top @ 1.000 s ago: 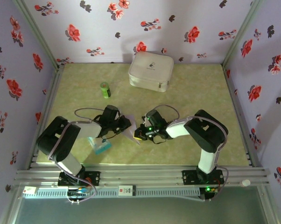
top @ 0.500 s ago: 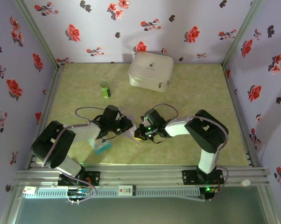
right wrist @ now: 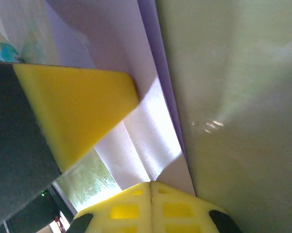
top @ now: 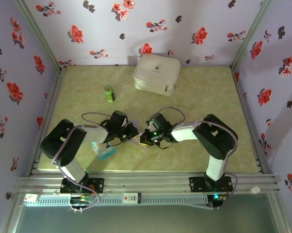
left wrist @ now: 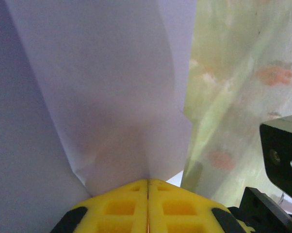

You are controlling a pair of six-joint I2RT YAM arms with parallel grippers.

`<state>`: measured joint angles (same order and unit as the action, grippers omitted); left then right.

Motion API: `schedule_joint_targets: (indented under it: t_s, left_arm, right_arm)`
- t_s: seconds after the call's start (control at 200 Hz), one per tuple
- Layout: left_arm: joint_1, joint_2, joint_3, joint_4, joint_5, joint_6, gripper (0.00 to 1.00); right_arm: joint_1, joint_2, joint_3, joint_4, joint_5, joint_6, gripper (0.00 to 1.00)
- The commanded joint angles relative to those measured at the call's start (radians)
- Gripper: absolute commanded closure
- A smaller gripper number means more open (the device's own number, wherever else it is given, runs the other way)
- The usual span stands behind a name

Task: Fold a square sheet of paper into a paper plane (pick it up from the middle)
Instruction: Fourth fold the wing at the center of the table.

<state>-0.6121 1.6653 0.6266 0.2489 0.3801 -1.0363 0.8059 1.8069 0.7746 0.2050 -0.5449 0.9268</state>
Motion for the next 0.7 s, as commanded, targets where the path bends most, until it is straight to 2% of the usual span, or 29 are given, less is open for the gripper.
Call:
schedule_joint_targets:
  t_s: [0.0, 0.695]
  left_arm:
    - [0.057, 0.029, 0.005, -0.062, -0.070, 0.044, 0.92]
    - [0.205, 0.064, 0.073, -0.108, -0.025, 0.129, 0.92]
  right_arm:
    - [0.009, 0.016, -0.027, -0.174, 0.063, -0.032, 1.00]
    - [0.014, 0.019, -0.043, -0.178, 0.049, -0.052, 1.00]
